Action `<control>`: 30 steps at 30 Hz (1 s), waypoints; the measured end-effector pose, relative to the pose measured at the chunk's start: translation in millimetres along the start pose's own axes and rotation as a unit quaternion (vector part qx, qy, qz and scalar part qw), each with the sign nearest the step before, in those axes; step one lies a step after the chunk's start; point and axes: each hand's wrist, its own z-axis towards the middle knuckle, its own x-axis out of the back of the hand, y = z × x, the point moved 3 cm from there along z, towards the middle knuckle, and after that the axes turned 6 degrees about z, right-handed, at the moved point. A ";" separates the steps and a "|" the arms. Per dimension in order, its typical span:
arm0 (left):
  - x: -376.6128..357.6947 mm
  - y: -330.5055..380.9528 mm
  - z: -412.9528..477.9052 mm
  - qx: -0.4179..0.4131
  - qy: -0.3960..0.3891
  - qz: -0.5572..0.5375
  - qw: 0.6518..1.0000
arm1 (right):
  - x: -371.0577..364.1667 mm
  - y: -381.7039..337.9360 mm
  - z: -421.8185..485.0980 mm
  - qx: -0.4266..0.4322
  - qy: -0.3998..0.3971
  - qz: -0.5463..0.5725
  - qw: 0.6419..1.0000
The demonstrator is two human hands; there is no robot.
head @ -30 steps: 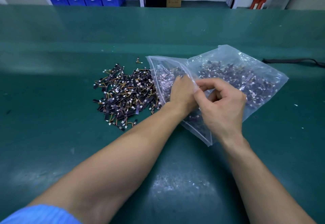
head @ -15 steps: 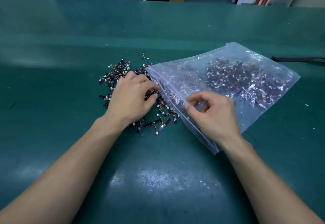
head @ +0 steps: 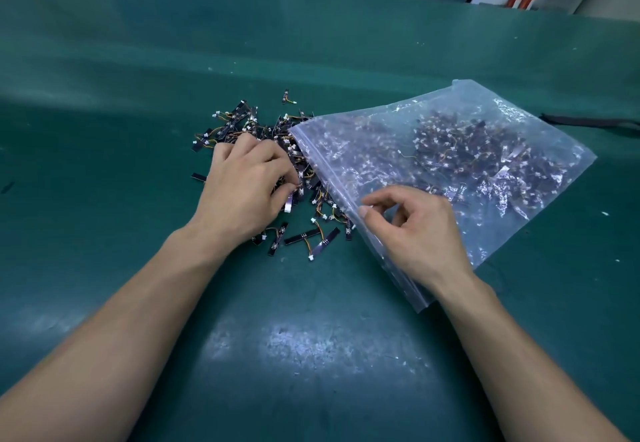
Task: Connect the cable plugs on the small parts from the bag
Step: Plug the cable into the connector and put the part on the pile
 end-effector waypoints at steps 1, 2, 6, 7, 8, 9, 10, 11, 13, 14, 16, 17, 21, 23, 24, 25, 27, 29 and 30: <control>1.0 0.1 -0.3 -0.001 0.010 -0.002 1.000 | 0.3 -0.1 -0.1 -0.001 0.000 0.004 1.000; 2.3 0.1 -0.7 -0.001 0.023 -0.006 1.000 | 0.6 -0.2 -0.2 -0.002 0.000 0.009 1.000; 9.7 1.3 -2.5 -0.016 0.077 -0.031 0.996 | 0.2 -0.8 -0.3 -0.008 0.004 0.040 0.999; 11.8 3.2 -2.9 -0.031 0.088 -0.042 0.995 | 0.2 -0.5 -0.2 -0.016 0.005 0.056 0.998; 13.9 6.2 -3.4 -0.052 0.098 -0.052 0.992 | 0.1 -0.1 0.0 -0.027 0.005 0.076 0.997; 15.8 10.2 -4.0 -0.077 0.106 -0.061 0.990 | 0.0 -0.1 0.1 -0.039 0.004 0.099 0.994; 17.3 15.1 -4.6 -0.103 0.110 -0.068 0.986 | -0.1 -0.8 0.2 -0.050 0.002 0.122 0.991; 18.3 20.4 -5.5 -0.130 0.112 -0.074 0.982 | -0.3 -2.3 0.6 -0.058 -0.002 0.143 0.988; 19.2 30.4 -7.9 -0.175 0.112 -0.081 0.975 | -1.1 -6.0 1.5 -0.064 -0.020 0.182 0.981; 19.4 34.2 -9.0 -0.192 0.113 -0.083 0.971 | -2.0 -8.1 1.6 -0.063 -0.034 0.205 0.976; 19.6 39.4 -10.6 -0.214 0.116 -0.087 0.966 | -3.3 -10.4 1.4 -0.062 -0.056 0.238 0.968; 19.6 40.9 -11.0 -0.221 0.116 -0.090 0.964 | -3.2 -10.7 1.6 -0.061 -0.062 0.244 0.966; 17.8 42.5 -11.1 -0.234 0.117 -0.110 0.959 | -2.8 -12.1 2.0 -0.072 -0.077 0.270 0.957; 16.5 42.3 -11.0 -0.200 0.124 -0.148 0.961 | -2.7 -12.1 2.2 -0.093 -0.072 0.310 0.943; 16.4 41.9 -11.5 -0.168 0.127 -0.180 0.961 | -2.4 -11.7 2.5 -0.104 -0.062 0.328 0.937; 16.5 41.5 -12.1 -0.133 0.130 -0.212 0.959 | -1.4 -11.4 2.9 -0.111 -0.049 0.335 0.934; 16.3 41.6 -13.4 -0.085 0.123 -0.248 0.957 | 0.8 -11.1 3.9 -0.110 -0.021 0.330 0.937; 14.7 43.3 -13.9 -0.075 0.099 -0.258 0.958 | 2.3 -11.3 4.4 -0.099 -0.002 0.332 0.938; 13.4 44.9 -14.0 -0.076 0.086 -0.266 0.957 | 2.5 -11.6 4.4 -0.096 0.004 0.336 0.937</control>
